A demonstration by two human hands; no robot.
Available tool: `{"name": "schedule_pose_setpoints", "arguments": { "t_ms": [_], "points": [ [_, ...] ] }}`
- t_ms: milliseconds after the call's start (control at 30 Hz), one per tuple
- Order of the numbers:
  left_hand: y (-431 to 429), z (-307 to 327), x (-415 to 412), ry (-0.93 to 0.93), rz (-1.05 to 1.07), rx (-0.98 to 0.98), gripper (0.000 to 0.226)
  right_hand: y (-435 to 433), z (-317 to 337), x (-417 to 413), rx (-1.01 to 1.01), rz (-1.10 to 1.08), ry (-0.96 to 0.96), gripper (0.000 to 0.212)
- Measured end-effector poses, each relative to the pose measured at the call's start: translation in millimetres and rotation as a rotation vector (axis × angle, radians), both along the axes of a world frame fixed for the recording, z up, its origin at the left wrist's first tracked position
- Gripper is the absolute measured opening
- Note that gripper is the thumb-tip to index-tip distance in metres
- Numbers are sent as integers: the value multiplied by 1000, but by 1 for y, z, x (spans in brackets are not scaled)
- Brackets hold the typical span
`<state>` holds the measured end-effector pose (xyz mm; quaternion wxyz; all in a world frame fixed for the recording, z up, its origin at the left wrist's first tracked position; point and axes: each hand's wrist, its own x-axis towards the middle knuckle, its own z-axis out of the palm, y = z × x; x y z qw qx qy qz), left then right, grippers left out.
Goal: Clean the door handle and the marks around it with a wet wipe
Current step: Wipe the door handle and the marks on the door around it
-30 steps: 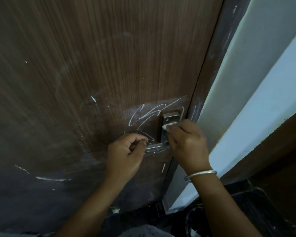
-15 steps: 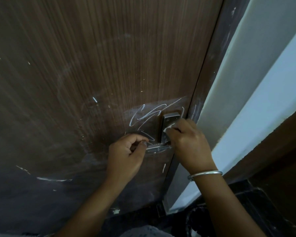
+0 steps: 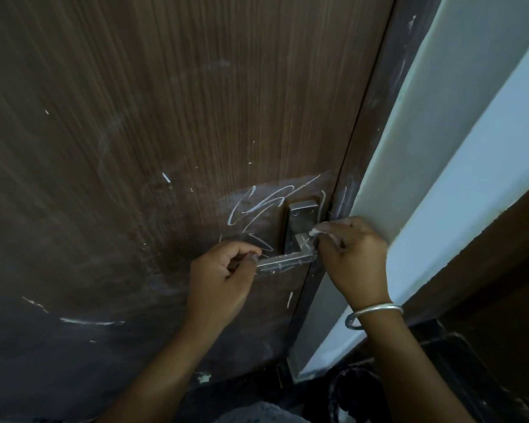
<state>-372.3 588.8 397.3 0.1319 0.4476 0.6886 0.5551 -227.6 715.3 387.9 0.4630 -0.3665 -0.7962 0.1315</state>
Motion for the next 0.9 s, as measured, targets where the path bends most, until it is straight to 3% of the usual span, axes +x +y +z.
{"name": "schedule_pose_setpoints", "arguments": {
  "t_ms": [100,233,433,800,900],
  "points": [
    [1,-1,1,-10,21,0,29,-3,-12,0,-280,56,177,25],
    [2,-1,2,-12,20,6,31,-6,-27,-3,-565,74,272,27],
    [2,-2,1,1,21,4,31,-4,-16,-9,-548,110,526,23],
    [3,-4,1,-2,25,17,31,-5,-34,-7,-637,143,596,30],
    [2,-4,1,-7,24,19,33,-9,-41,-12,-775,126,699,27]
  ]
}}
